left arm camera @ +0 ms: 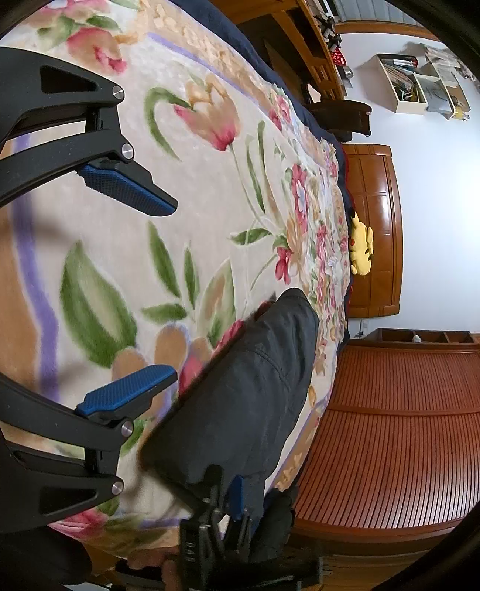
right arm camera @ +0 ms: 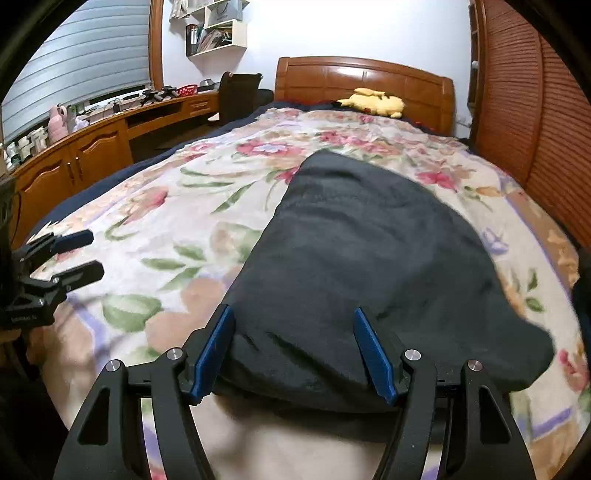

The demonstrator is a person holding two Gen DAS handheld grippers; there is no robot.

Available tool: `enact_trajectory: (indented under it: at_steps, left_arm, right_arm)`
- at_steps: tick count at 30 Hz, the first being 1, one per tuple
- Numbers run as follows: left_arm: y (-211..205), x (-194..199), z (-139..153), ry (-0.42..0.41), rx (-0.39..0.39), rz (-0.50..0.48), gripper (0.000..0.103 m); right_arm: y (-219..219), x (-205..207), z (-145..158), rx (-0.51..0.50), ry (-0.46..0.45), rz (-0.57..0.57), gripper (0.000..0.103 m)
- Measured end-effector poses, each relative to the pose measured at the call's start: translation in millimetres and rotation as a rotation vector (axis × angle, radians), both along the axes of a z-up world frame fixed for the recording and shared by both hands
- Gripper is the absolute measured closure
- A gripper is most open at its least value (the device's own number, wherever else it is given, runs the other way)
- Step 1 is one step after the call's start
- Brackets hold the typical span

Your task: Fold large clothes

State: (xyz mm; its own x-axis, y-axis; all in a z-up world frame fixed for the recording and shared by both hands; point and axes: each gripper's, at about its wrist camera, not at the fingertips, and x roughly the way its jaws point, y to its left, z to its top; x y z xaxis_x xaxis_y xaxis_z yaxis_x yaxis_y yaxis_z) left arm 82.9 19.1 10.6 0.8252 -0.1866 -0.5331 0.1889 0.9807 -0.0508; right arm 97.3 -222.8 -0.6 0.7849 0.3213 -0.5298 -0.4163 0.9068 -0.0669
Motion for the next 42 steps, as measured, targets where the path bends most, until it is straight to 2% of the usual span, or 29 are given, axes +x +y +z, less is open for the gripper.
enact_trajectory:
  at_steps: [6,12,16,19,22,24,30,36,39,42]
  left_arm:
    - [-7,6,-3,0.010,0.009,-0.001,0.020]
    - [-19,15,3,0.005,-0.001,-0.029,0.020]
    - [-25,27,8,0.009,0.018,-0.042,0.020]
    - [-28,41,15,0.017,0.015,-0.059,0.020]
    - [-32,57,24,0.008,0.035,-0.072,0.020]
    - [-33,71,29,0.006,0.021,-0.082,0.020]
    - [-36,124,31,0.050,-0.004,-0.073,0.020]
    - [-47,164,26,0.062,0.023,-0.082,0.020]
    - [-51,186,25,0.079,-0.025,-0.126,0.020]
    - [-58,209,24,0.108,-0.056,-0.130,0.019]
  right_arm:
    - [-12,17,3,0.016,0.021,0.028,0.034]
    - [-28,-9,15,-0.025,-0.030,-0.001,0.034]
    - [-59,-29,18,-0.037,-0.097,-0.059,0.034]
    - [-85,-32,14,-0.031,-0.109,-0.128,0.034]
    - [-104,-28,5,-0.014,-0.101,-0.174,0.034]
    - [-112,-22,-4,-0.003,-0.076,-0.195,0.034]
    - [-112,1,-29,-0.007,-0.030,-0.237,0.034]
    - [-123,17,-31,0.073,-0.014,-0.241,0.034]
    - [-128,19,-36,0.080,-0.010,-0.252,0.034]
    - [-130,21,-38,0.083,-0.014,-0.252,0.034]
